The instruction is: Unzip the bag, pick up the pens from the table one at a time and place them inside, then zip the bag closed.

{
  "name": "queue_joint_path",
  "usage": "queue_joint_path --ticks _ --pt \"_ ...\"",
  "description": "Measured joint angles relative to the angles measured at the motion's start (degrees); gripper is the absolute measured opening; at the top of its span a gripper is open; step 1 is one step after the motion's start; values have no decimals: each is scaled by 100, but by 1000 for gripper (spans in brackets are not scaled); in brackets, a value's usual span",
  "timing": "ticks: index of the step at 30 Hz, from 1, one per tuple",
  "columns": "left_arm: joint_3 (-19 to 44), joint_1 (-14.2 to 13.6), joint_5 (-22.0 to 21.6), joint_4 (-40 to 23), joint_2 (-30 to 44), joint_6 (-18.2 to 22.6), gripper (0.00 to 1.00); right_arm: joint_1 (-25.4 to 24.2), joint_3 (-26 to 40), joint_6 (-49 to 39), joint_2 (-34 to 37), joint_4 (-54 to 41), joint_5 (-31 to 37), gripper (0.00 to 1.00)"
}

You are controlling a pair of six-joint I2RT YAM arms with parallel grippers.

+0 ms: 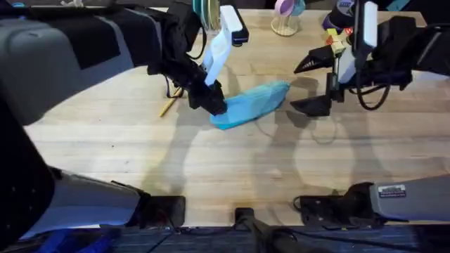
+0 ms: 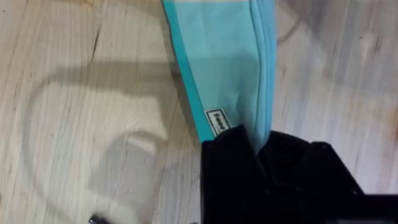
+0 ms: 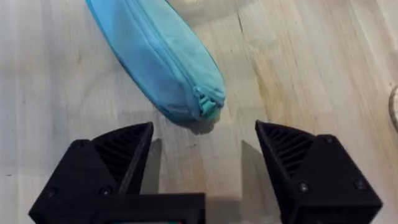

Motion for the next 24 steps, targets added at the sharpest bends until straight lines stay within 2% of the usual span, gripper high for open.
queue_joint_path --ticks 10,14,19,21,23,24 --pt "0 0 0 2 0 0 44 314 2 0 38 351 2 991" --pt "1 -1 0 1 0 0 44 314 2 1 39 370 2 917" --pt "0 -2 0 0 0 0 44 314 2 0 74 392 2 886" --pt "1 -2 0 1 0 0 44 314 4 -1 145 404 2 795" --pt "1 -2 0 0 0 0 44 314 4 4 204 403 5 608" --pt "2 0 -4 2 0 0 44 314 4 13 222 409 3 409"
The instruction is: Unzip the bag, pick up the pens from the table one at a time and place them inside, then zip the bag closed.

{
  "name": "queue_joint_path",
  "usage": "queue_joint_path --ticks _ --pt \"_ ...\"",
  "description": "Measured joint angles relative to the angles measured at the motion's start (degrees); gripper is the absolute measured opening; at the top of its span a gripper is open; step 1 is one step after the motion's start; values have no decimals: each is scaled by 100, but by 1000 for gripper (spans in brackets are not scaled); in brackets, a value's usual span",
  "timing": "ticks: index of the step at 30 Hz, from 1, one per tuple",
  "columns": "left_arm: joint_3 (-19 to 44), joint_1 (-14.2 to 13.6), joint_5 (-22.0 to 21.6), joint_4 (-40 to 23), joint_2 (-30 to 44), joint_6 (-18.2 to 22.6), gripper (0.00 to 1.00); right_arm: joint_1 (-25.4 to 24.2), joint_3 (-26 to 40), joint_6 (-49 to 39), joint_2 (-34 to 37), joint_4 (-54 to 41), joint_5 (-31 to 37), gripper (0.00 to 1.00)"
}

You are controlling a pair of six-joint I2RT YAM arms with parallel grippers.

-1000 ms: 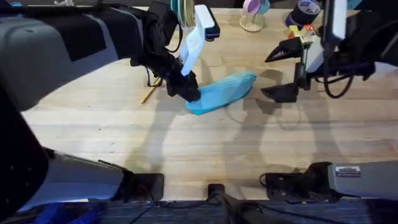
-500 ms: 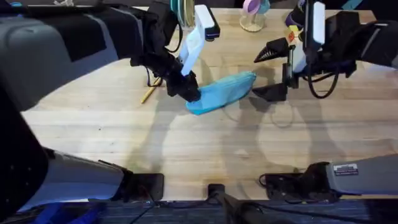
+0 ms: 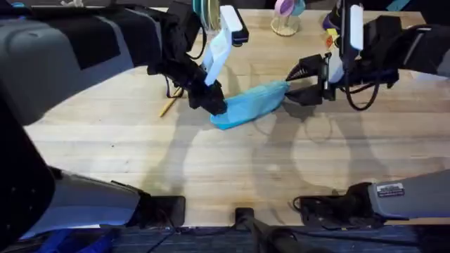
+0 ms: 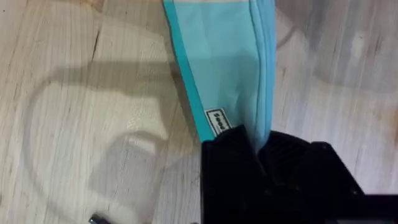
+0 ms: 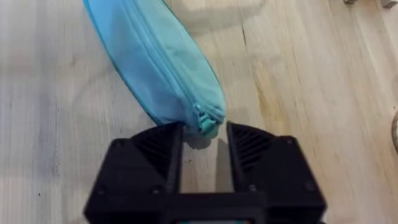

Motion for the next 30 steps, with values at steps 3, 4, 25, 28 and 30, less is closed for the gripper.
queue_joint_path --ticks 3,4,25,28,30 --pt "0 0 0 -4 0 -2 44 4 0 4 0 10 -3 222" --pt "0 -2 0 -12 0 -4 44 7 0 6 1 34 -1 136" --pt "-2 -7 -6 -22 0 -20 44 28 190 11 -42 -290 99 33" --pt "-1 -7 -31 -20 0 -20 44 37 325 9 -148 -571 160 33" --pt "-2 -7 -22 -17 0 -20 44 37 421 10 -254 -766 206 33"
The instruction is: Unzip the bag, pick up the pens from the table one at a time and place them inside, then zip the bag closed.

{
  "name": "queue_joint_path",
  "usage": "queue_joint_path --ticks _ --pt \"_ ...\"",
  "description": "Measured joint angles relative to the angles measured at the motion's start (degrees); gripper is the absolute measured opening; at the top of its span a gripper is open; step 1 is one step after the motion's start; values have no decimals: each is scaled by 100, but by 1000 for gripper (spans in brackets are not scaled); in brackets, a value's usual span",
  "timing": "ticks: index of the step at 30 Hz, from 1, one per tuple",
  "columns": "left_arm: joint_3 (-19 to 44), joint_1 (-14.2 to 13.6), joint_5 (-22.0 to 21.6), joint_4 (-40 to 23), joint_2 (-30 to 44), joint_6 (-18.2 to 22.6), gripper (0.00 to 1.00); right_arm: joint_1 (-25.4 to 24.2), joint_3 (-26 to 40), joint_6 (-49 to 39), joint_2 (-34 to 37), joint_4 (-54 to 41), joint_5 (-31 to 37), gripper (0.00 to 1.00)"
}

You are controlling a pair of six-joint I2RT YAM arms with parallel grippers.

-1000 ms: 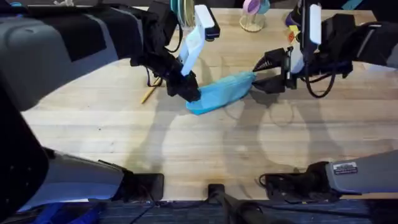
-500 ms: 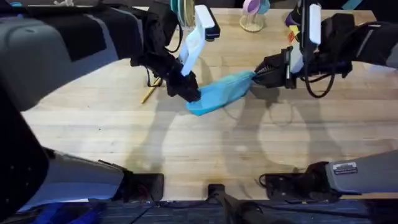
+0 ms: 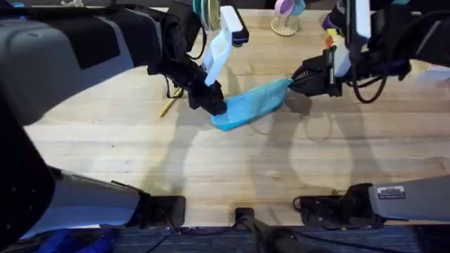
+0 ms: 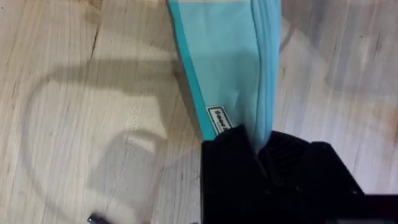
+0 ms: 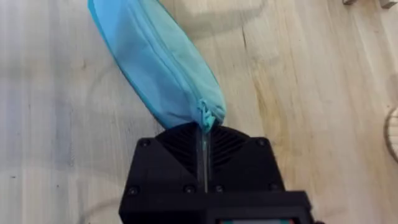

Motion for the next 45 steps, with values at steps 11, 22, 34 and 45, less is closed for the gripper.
queue_joint_path --ticks 11,22,34,45 --pt "0 -4 2 -30 0 0 44 254 212 -1 -373 -224 208 33" --pt "0 -4 -207 -188 0 -4 44 1108 377 1 -373 -99 252 33" --pt "-9 35 -483 -352 0 -39 44 2184 497 282 -458 674 556 32" --pt "-9 50 -577 -400 0 -44 44 2500 564 706 -461 1064 401 32"
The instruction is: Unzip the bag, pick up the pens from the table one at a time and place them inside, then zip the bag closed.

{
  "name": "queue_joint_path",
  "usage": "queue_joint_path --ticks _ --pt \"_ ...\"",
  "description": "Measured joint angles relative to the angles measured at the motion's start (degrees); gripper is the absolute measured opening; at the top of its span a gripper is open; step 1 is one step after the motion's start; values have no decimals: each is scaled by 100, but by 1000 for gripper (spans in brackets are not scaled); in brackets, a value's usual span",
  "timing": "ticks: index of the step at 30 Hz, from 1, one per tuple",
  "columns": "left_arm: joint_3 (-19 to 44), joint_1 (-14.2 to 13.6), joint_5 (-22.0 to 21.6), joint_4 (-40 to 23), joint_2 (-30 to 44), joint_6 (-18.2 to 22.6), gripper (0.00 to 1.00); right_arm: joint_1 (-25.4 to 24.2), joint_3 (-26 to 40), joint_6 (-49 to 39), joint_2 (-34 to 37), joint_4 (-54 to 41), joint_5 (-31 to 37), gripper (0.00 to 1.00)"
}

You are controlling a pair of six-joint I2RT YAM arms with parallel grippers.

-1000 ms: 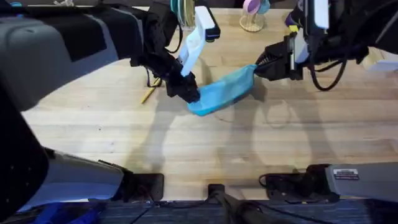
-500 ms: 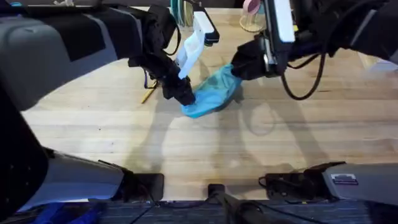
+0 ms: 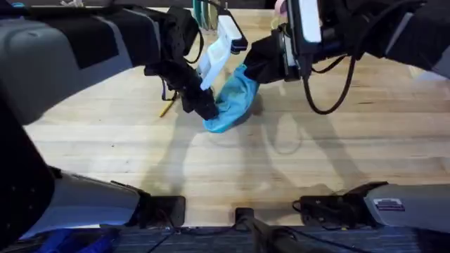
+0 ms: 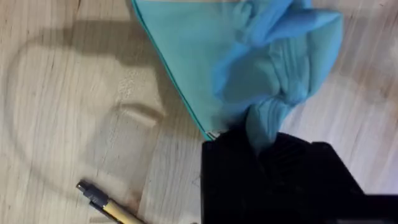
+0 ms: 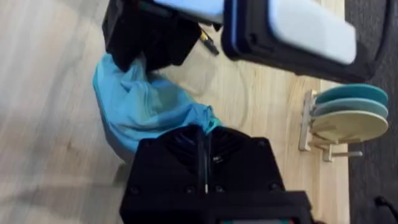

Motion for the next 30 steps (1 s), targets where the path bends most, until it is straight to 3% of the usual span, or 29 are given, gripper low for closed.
queue_joint_path --ticks 8,13,14,15,18,20,30 --pt "0 0 -2 -9 0 0 44 -41 4 173 0 -9 -141 32" --pt "0 -2 34 34 0 0 44 -364 2 228 0 -155 -375 35" --pt "0 -4 47 57 0 0 44 -473 -2 287 2 -190 -433 115" --pt "0 -27 86 124 0 2 44 -841 -13 346 0 -174 -555 532" --pt "0 -44 146 202 0 2 44 -1279 -30 474 2 -208 -654 953" --pt "0 -44 183 242 0 2 44 -1542 -44 608 1 -259 -720 992" --pt "11 -81 389 332 0 2 44 -2517 -50 1131 -374 -255 -1266 995"
